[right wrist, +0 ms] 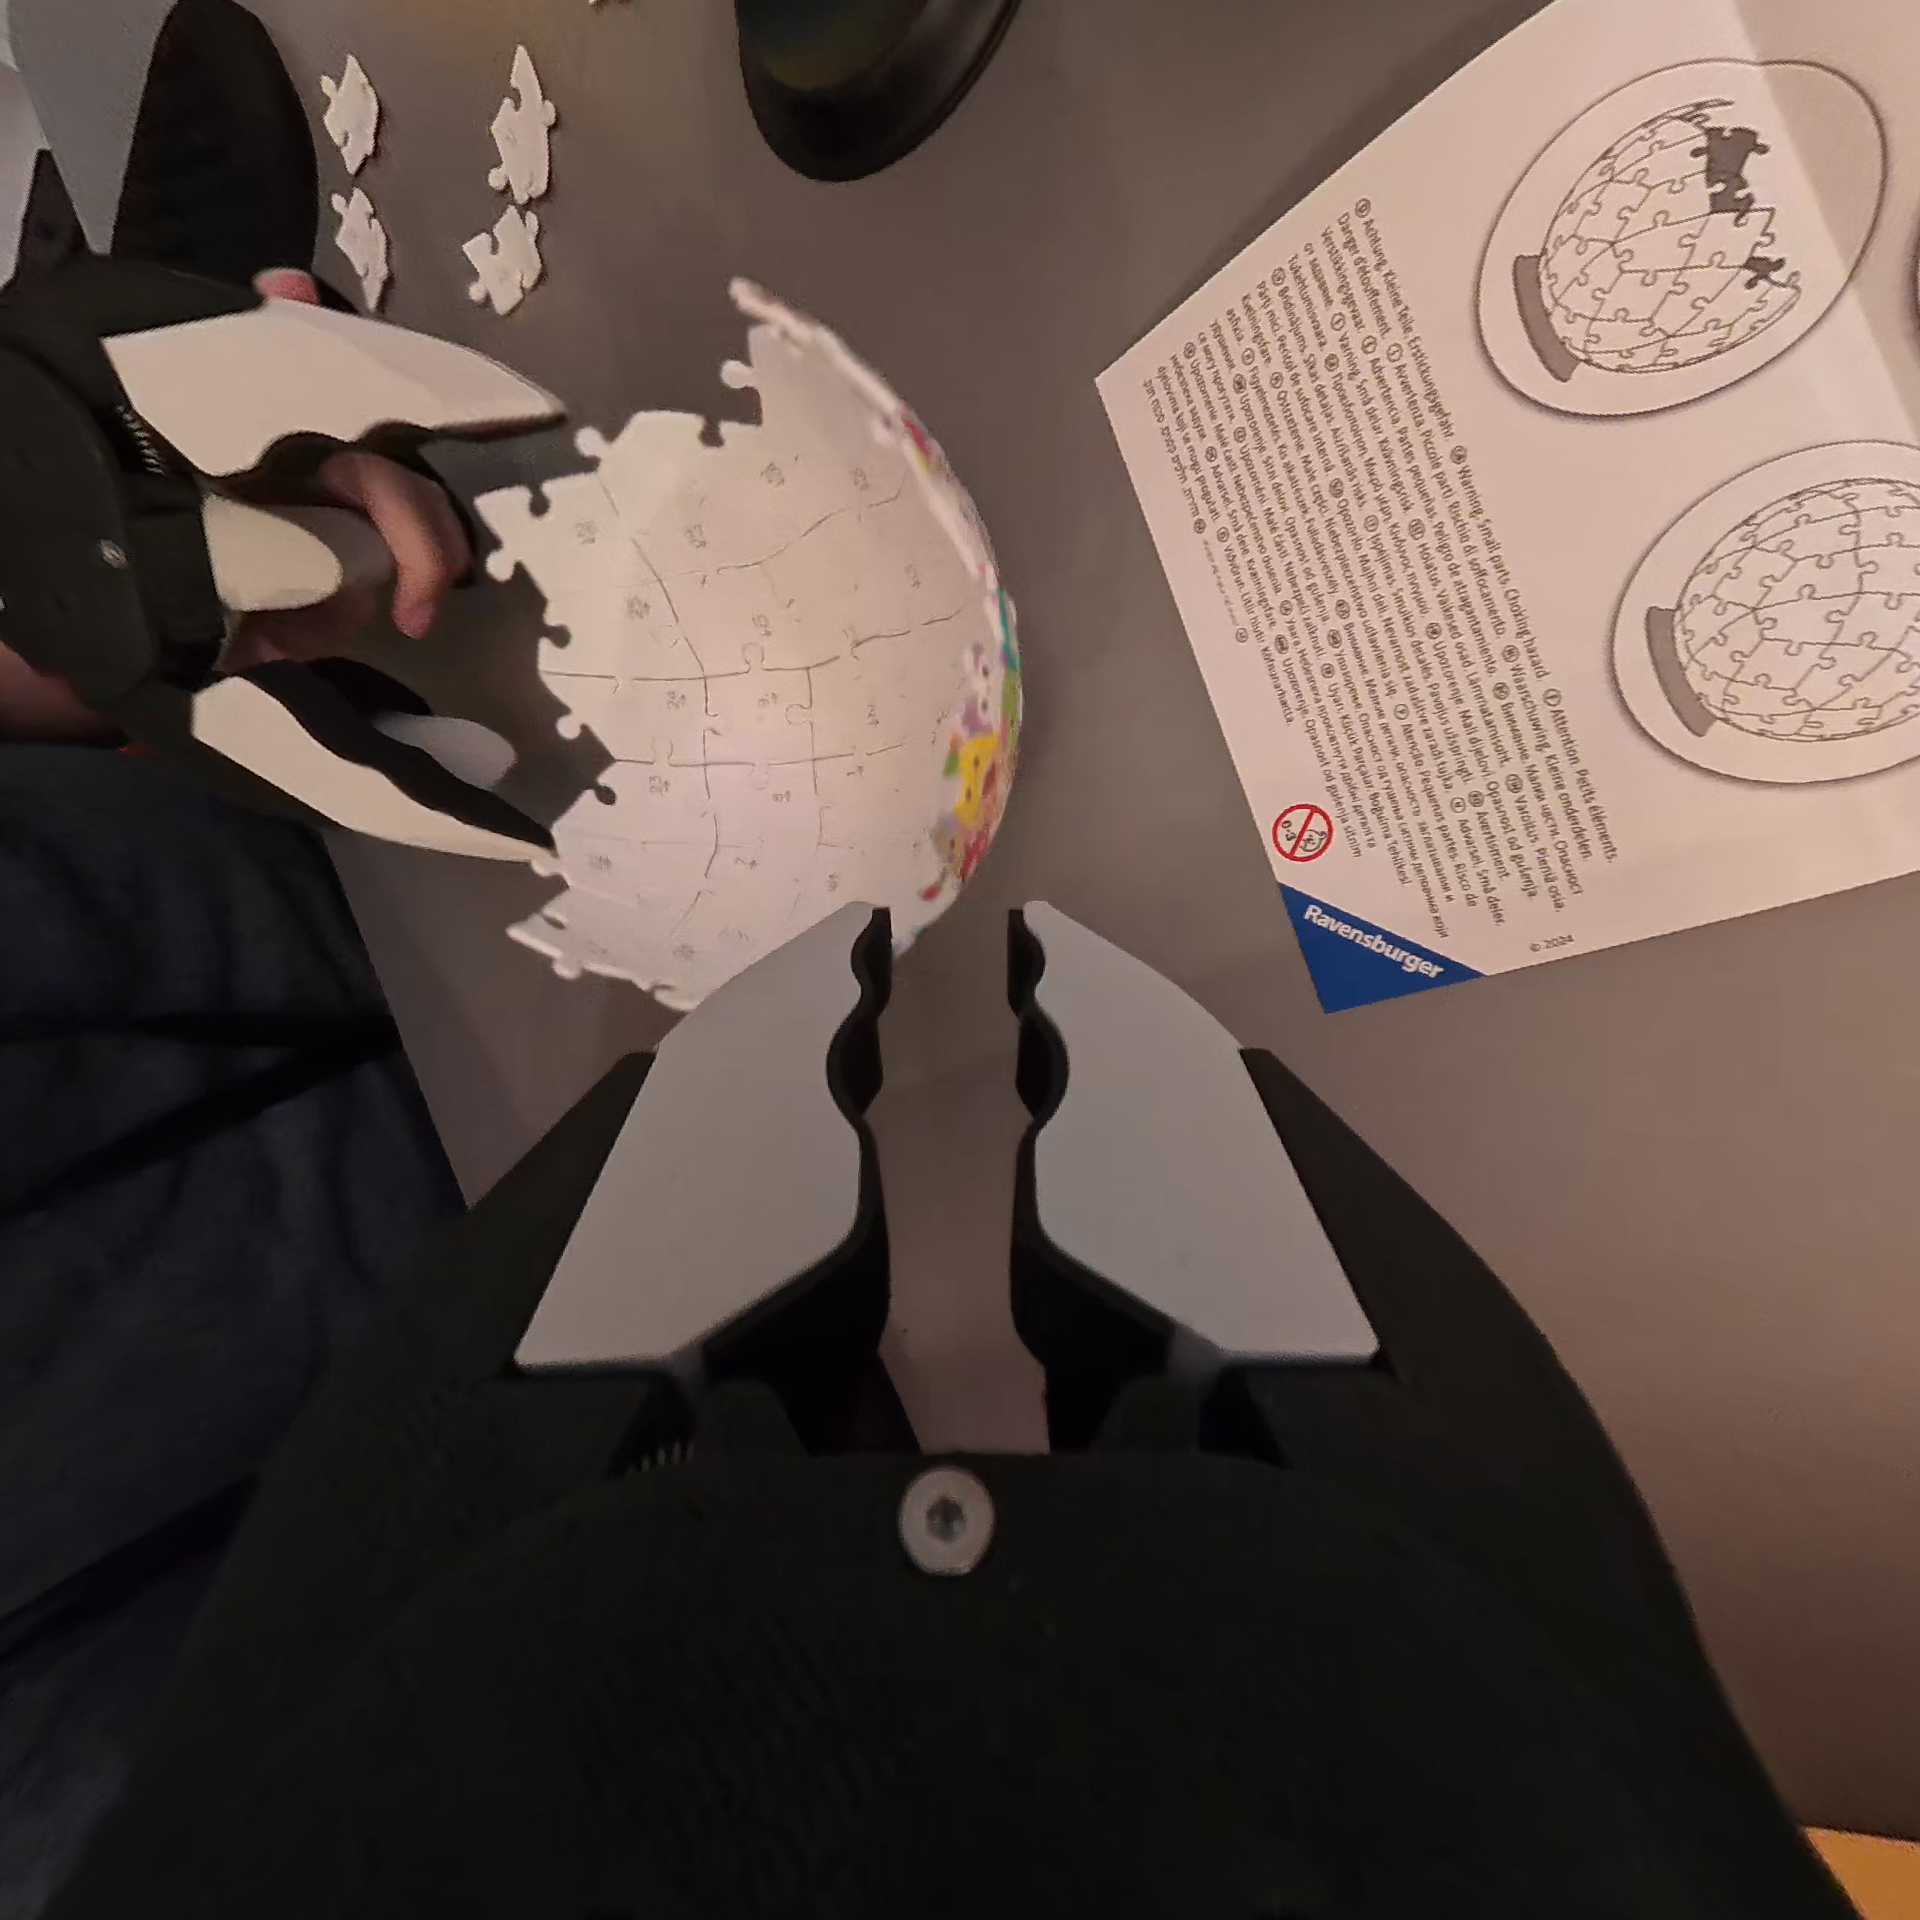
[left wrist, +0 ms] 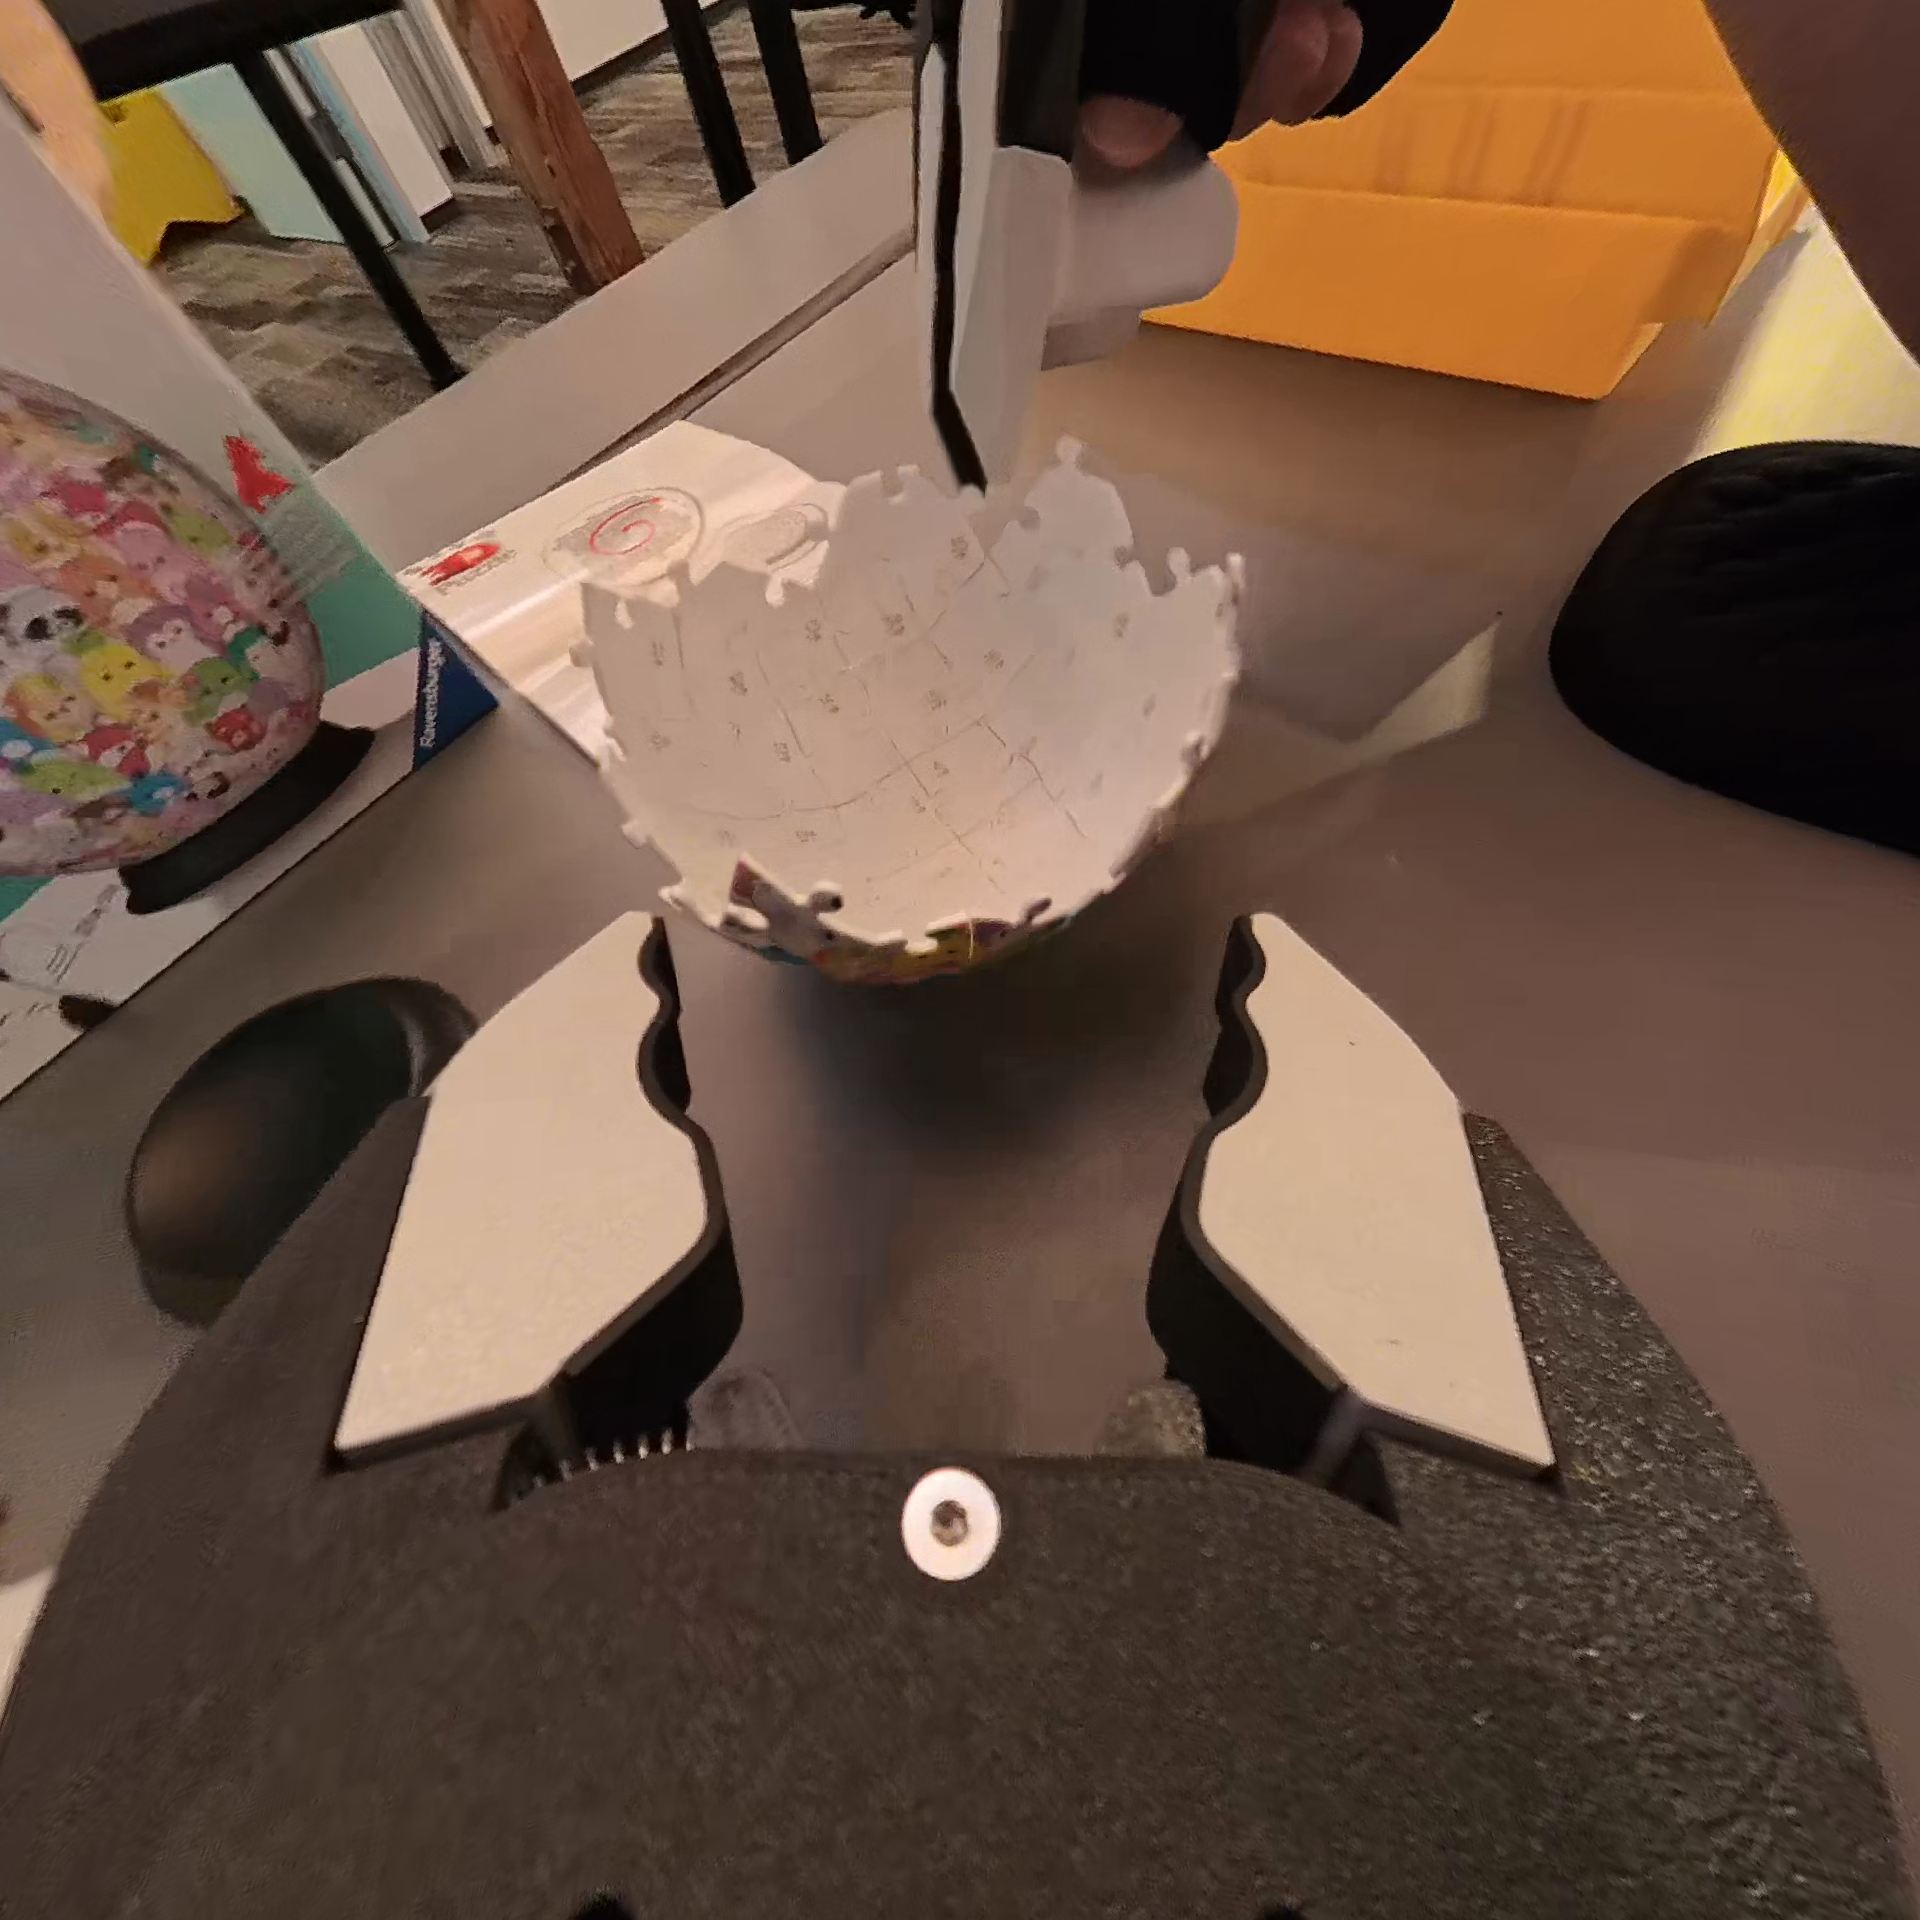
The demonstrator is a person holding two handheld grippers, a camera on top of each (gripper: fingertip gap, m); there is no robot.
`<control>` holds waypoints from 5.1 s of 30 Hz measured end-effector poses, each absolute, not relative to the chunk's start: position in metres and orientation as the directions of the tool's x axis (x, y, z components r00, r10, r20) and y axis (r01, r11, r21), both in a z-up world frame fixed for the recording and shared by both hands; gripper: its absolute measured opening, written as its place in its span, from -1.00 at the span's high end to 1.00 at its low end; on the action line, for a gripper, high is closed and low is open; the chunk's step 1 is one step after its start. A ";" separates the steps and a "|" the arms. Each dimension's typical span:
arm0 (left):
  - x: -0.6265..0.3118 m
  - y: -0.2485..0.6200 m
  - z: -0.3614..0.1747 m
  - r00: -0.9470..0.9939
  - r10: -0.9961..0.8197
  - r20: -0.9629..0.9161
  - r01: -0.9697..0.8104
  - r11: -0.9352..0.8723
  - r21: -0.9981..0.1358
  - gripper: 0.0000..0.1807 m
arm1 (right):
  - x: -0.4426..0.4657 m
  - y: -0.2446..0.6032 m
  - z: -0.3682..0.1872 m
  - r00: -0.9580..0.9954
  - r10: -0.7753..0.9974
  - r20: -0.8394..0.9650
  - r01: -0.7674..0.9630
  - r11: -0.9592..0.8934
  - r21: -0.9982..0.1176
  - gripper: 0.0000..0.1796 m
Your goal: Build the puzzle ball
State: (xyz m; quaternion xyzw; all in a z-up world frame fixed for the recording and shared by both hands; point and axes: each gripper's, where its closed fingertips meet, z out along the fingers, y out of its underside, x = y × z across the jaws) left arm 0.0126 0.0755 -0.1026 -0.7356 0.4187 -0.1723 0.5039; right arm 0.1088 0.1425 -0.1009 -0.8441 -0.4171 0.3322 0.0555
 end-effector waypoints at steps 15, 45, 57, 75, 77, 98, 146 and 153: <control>-0.210 -0.019 -0.111 0.899 -0.429 0.084 -0.213 -0.598 -0.773 0.12 | 0.093 0.141 -0.098 0.397 0.795 -0.459 0.694 -0.587 -0.417 0.75; -0.253 0.009 -0.129 0.499 -0.857 -0.130 -0.763 -0.363 -0.534 0.47 | 0.094 0.144 -0.069 0.365 0.836 -0.409 0.647 -0.544 -0.535 0.75; -0.208 0.038 -0.121 0.418 -0.903 -0.102 -0.767 -0.291 -0.572 0.51 | 0.095 0.146 -0.058 0.355 0.857 -0.375 0.631 -0.515 -0.580 0.75; -0.175 0.066 -0.152 0.646 -0.755 -0.111 -0.683 -0.507 -0.526 0.55 | 0.097 0.145 -0.060 0.355 0.864 -0.357 0.655 -0.503 -0.564 0.75; -0.175 0.067 -0.149 0.655 -0.740 -0.153 -0.687 -0.500 -0.527 0.53 | 0.098 0.146 -0.061 0.357 0.864 -0.354 0.657 -0.502 -0.563 0.75; -0.162 0.054 -0.148 0.680 -0.724 -0.117 -0.645 -0.515 -0.564 0.99 | 0.097 0.143 -0.055 0.355 0.879 -0.318 0.669 -0.476 -0.571 0.75; -0.098 0.006 -0.156 0.489 -0.871 -0.034 -0.697 -0.368 -0.615 0.61 | 0.023 0.043 -0.025 0.037 0.978 -0.203 0.776 -0.156 -0.611 0.74; -0.097 0.006 -0.156 0.457 -0.889 -0.027 -0.724 -0.354 -0.592 0.56 | 0.024 0.042 -0.027 0.036 0.978 -0.206 0.787 -0.155 -0.597 0.74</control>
